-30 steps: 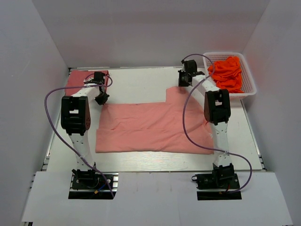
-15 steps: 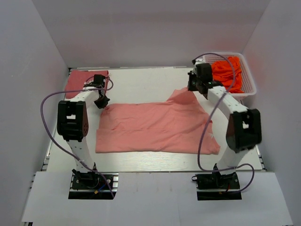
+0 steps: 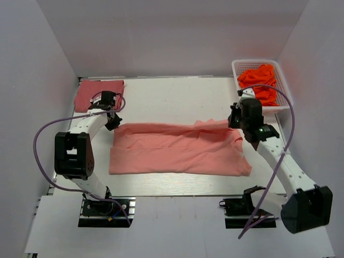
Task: Fold and stack the t-shirts
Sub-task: Fold the other side of the tshirt into a rectangle
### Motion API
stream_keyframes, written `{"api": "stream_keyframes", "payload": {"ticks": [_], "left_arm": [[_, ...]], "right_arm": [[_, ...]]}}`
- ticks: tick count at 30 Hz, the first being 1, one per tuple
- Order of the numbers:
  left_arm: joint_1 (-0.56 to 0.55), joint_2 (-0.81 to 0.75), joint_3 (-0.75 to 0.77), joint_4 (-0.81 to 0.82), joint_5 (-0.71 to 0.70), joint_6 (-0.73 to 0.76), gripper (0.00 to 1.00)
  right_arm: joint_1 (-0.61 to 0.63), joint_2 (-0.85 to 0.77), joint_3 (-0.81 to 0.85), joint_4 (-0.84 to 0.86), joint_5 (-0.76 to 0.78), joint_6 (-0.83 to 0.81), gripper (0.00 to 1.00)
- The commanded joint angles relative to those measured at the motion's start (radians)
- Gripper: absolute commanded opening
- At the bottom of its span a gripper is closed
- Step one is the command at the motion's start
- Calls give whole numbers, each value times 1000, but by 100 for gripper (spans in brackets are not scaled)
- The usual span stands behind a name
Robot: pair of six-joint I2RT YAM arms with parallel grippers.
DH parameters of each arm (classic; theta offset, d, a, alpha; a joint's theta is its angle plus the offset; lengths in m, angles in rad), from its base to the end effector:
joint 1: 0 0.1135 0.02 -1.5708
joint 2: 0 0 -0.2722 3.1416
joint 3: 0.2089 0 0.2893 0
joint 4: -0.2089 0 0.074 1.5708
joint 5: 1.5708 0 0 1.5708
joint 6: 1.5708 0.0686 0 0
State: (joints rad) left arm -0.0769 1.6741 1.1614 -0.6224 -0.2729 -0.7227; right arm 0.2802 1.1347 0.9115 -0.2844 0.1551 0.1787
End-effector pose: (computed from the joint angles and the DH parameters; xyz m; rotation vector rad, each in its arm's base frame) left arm 0.3835 -0.0110 0.1707 -0.9121 2.4735 0.1062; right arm 0.3087 0.0778 0.2872 -0.0105 2.0739 0.1203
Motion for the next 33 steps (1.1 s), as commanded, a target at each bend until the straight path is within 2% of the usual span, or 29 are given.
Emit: {"api": "stream_keyframes", "payload": {"ticks": [1, 3, 9, 15, 18, 20, 21, 22, 24, 25, 26, 29, 30, 31, 33], "left_arm": [[-1, -96, -52, -5, -12, -29, 0], [-1, -117, -75, -5, -22, -29, 0], [-1, -149, -107, -40, -32, -63, 0], [-1, -208, -169, -83, -55, -104, 0], [18, -195, -178, -140, -75, -135, 8], [19, -182, -178, -169, -112, -161, 30], [19, -172, -169, -201, -121, -171, 44], [19, -151, -151, -224, -121, -188, 70], [19, -128, -96, -317, -167, -228, 84], [19, -116, -76, -350, -178, -228, 98], [19, -116, -36, -409, -207, -241, 100], [19, -131, 7, -454, -219, -256, 100], [19, -154, 27, -454, -201, -245, 100], [19, -166, 27, -435, -186, -230, 100], [19, -188, 50, -396, -114, -167, 100]], "right_arm": [[11, -111, -43, -56, -55, 48, 0], [20, -172, -88, -94, -104, 70, 0], [22, -314, -161, -200, -80, 132, 0], [22, -375, -218, -263, -88, 188, 0], [24, -411, -265, -280, -144, 231, 0], [24, -438, -292, -289, -187, 255, 0], [20, -446, -322, -303, -213, 312, 0], [19, -454, -333, -312, -230, 332, 1], [22, -461, -376, -346, -299, 398, 17], [24, -470, -387, -363, -313, 404, 26], [22, -474, -388, -395, -315, 418, 42], [17, -493, -358, -467, -246, 429, 63], [16, -489, -317, -481, -221, 439, 88], [16, -487, -306, -521, -166, 439, 90], [16, -472, -278, -506, -158, 436, 90]]}}
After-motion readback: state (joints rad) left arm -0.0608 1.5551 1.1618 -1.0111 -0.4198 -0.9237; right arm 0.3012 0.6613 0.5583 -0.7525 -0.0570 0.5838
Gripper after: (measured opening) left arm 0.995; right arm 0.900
